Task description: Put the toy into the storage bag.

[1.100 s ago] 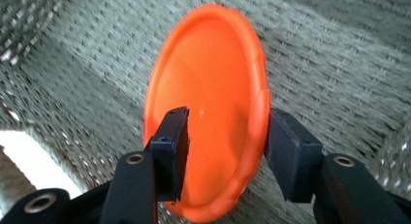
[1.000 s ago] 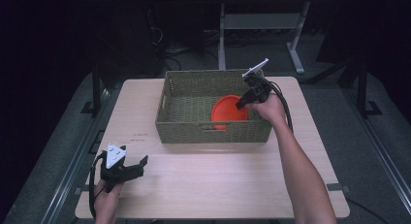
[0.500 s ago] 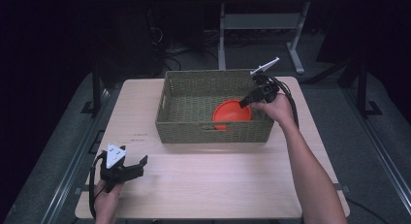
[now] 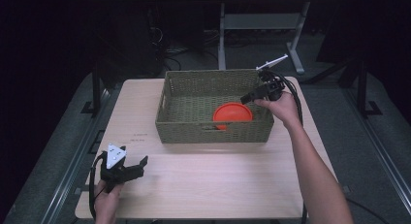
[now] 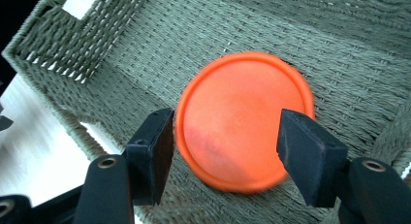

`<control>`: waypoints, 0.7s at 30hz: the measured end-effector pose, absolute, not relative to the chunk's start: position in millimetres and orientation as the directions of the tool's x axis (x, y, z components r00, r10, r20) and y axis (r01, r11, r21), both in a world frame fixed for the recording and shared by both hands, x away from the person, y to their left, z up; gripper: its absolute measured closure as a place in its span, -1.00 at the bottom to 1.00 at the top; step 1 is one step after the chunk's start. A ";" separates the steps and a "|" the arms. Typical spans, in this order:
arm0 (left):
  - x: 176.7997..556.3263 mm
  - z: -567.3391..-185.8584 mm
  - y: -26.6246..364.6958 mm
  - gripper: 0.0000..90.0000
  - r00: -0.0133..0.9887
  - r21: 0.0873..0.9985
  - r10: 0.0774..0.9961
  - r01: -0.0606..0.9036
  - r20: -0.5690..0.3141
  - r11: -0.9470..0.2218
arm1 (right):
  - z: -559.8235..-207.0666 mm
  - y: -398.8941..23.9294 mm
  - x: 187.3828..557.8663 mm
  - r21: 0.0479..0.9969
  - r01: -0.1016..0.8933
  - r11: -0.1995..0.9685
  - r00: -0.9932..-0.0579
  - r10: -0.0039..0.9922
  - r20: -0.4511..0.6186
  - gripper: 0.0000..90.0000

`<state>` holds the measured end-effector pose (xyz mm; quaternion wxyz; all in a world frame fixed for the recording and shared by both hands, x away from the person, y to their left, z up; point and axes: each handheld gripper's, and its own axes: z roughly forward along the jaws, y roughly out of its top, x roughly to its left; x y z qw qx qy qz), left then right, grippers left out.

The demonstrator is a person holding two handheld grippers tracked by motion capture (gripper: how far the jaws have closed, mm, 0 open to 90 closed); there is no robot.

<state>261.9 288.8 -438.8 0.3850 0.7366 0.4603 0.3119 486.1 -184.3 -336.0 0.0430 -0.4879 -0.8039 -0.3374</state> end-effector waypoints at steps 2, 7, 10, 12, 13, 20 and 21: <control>261.9 -438.9 289.1 -0.72 0.380 0.854 0.919 0.439 0.106 -0.280 | -333.5 -185.6 484.2 0.510 0.809 0.293 -0.524 0.753 0.398 -0.18; 261.8 -439.1 289.4 -0.71 0.378 0.854 0.920 0.440 0.103 -0.276 | -326.4 -189.3 478.2 0.526 0.802 0.284 -0.532 0.740 0.411 -0.23; 262.0 -439.2 289.2 -0.71 0.377 0.854 0.921 0.441 0.102 -0.276 | -322.4 -189.9 473.5 0.544 0.788 0.288 -0.549 0.728 0.410 -0.24; 261.9 -439.0 289.1 -0.71 0.378 0.853 0.920 0.441 0.105 -0.279 | -320.8 -190.0 471.0 0.551 0.785 0.285 -0.553 0.722 0.415 -0.24; 261.9 -439.0 289.0 -0.71 0.378 0.853 0.919 0.440 0.107 -0.280 | -320.4 -190.1 470.4 0.555 0.782 0.285 -0.557 0.719 0.416 -0.25; 261.9 -439.4 288.2 -0.71 0.380 0.853 0.919 0.441 0.105 -0.280 | -316.0 -192.2 463.6 0.568 0.773 0.282 -0.571 0.699 0.430 -0.29; 261.9 -439.3 288.4 -0.71 0.380 0.853 0.919 0.440 0.106 -0.281 | -315.6 -192.5 463.1 0.567 0.774 0.282 -0.571 0.698 0.432 -0.30</control>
